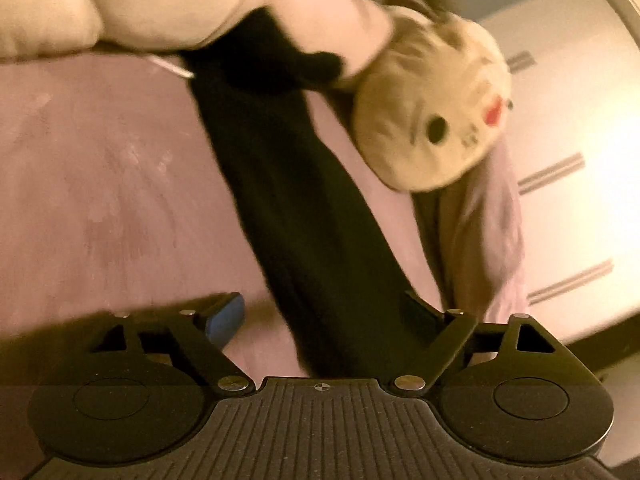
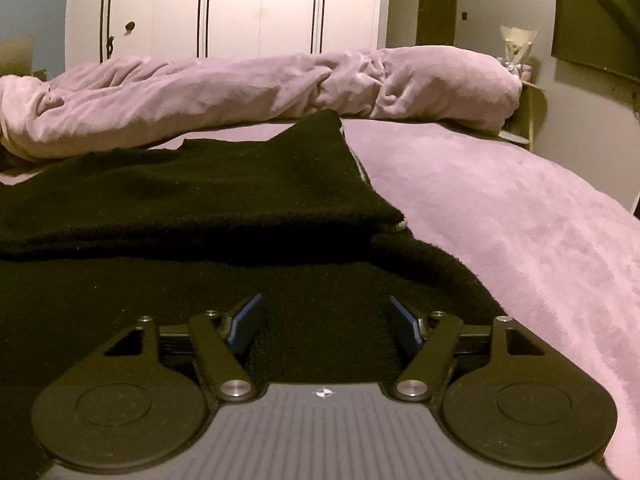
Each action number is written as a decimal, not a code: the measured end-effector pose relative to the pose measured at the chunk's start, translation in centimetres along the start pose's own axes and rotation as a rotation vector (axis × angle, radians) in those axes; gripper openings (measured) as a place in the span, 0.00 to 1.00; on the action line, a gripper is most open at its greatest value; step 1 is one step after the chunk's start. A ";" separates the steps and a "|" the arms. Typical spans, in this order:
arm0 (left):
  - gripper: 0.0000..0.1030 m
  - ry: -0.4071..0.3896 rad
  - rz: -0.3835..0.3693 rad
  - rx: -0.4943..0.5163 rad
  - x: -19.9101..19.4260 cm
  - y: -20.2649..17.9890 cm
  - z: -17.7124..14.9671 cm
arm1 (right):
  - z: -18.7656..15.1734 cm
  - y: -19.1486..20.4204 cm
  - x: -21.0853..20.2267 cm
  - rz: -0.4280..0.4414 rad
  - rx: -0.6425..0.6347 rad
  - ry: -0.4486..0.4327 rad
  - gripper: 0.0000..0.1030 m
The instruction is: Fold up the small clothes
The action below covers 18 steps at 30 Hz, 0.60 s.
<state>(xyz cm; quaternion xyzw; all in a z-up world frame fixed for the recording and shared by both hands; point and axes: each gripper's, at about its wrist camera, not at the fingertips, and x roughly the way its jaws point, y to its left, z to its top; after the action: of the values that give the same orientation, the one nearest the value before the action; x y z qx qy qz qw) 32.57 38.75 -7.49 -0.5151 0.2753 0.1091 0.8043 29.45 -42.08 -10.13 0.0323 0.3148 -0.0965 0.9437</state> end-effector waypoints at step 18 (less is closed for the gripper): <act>0.10 -0.024 0.030 0.071 3.5 -1.9 3.9 | -0.3 -0.4 0.4 0.028 0.020 -0.013 0.75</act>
<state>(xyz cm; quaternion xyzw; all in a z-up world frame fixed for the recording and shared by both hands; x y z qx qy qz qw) 37.64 41.02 -6.78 -0.4805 0.2771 0.1176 0.8237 29.45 -42.54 -10.60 0.0454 0.3071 -0.0866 0.9466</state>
